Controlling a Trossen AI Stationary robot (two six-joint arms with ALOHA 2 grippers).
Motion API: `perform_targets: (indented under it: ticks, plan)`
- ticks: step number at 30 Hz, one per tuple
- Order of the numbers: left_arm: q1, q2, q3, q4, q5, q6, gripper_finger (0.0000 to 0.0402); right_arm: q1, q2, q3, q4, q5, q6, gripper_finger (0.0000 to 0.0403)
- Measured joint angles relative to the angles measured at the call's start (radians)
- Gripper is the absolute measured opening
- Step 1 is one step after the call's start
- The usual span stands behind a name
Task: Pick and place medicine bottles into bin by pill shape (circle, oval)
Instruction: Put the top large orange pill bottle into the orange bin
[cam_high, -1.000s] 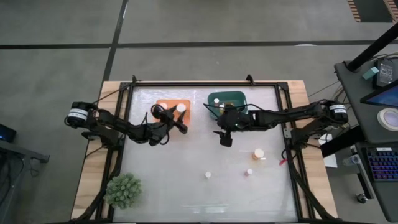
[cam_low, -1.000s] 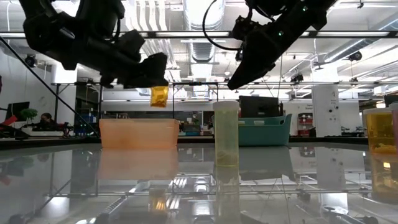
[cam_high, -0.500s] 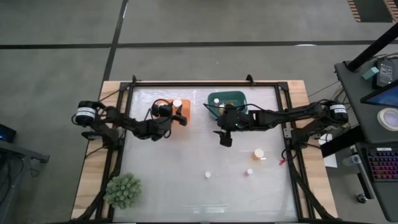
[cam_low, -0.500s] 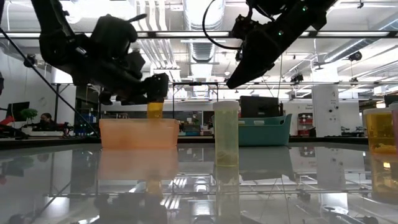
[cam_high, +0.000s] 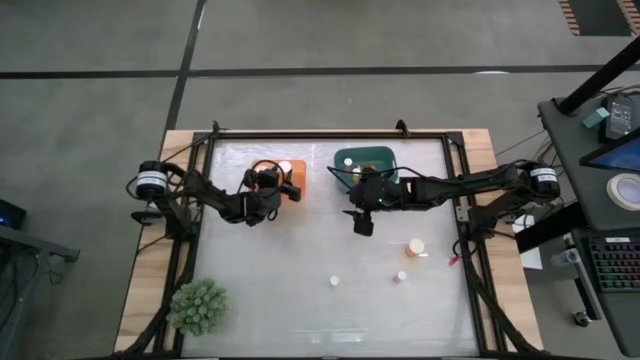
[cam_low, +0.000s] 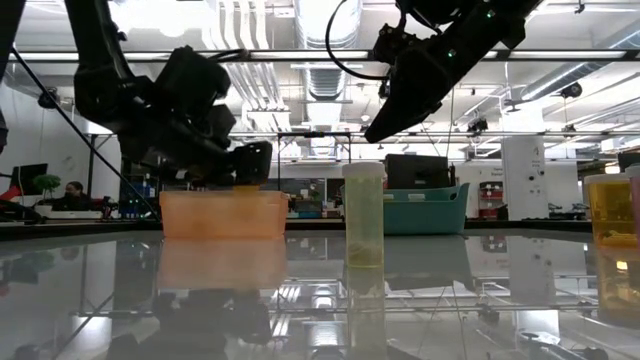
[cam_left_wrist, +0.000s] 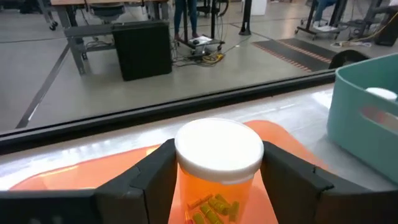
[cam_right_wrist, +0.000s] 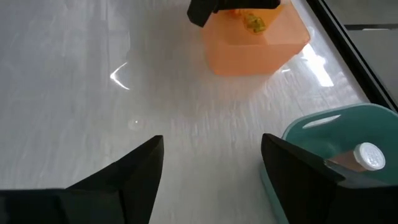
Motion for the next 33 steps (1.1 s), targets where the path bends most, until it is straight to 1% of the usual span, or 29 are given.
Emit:
perform_targets:
  ticks: [7,16,21,28,33]
  plan:
    - [0.014,0.019,0.0,-0.002,-0.002,0.0,0.0219,0.0,0.0,0.0,0.0,0.0,-0.003,0.026]
    - [0.013,0.027,0.0,-0.001,-0.003,0.001,0.0223,0.0,0.0,0.0,-0.001,0.0,-0.004,0.026]
    - [0.012,0.006,0.0,-0.002,-0.002,0.056,0.0223,0.0,0.0,0.0,-0.001,-0.001,-0.005,0.026]
    - [-0.005,-0.067,0.0,0.0,0.0,0.137,0.0223,0.0,0.0,0.0,-0.002,-0.001,-0.008,0.026]
    - [-0.046,-0.164,0.002,-0.002,0.007,0.191,0.0224,0.0,0.0,0.0,-0.003,-0.001,-0.014,0.026]
